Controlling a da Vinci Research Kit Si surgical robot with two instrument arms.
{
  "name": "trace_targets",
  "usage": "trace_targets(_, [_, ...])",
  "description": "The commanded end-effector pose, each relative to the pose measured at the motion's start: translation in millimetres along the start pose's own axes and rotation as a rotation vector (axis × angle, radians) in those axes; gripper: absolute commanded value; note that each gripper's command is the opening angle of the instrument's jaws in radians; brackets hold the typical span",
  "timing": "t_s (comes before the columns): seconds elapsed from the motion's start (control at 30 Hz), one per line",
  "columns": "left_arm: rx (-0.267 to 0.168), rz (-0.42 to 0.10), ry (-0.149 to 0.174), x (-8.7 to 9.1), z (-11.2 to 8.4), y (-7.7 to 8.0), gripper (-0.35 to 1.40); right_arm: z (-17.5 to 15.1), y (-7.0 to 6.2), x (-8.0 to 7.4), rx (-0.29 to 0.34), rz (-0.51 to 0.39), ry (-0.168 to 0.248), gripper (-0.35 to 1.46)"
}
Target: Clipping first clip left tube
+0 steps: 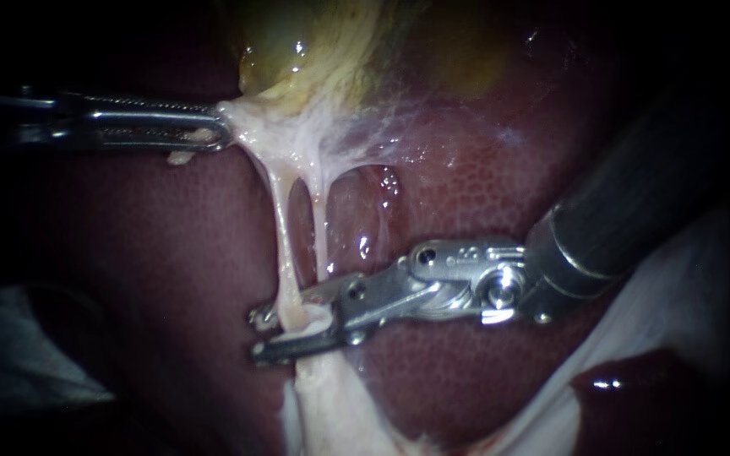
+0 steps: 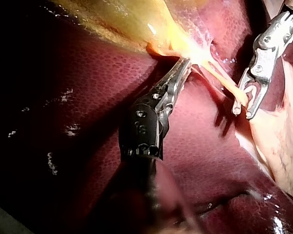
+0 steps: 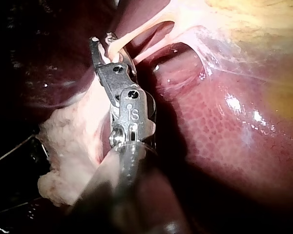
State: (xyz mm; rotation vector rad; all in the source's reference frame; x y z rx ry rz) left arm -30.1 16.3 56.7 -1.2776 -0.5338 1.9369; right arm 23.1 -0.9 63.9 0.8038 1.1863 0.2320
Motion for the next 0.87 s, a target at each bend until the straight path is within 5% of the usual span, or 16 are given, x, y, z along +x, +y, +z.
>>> trace_targets(0.03, [0.001,0.0,0.0,0.0,0.0,0.0,-0.35,0.0,0.0,0.0,0.0,0.009,0.0,-0.15])
trace_targets(0.2, [0.001,0.0,0.0,0.0,0.1,0.0,-0.35,0.0,0.0,0.0,0.0,0.021,0.0,-0.35])
trace_targets(0.87, [0.002,0.0,0.0,0.0,0.2,0.0,-0.35,-0.1,0.2,-0.2,0.023,0.035,0.0,-0.35])
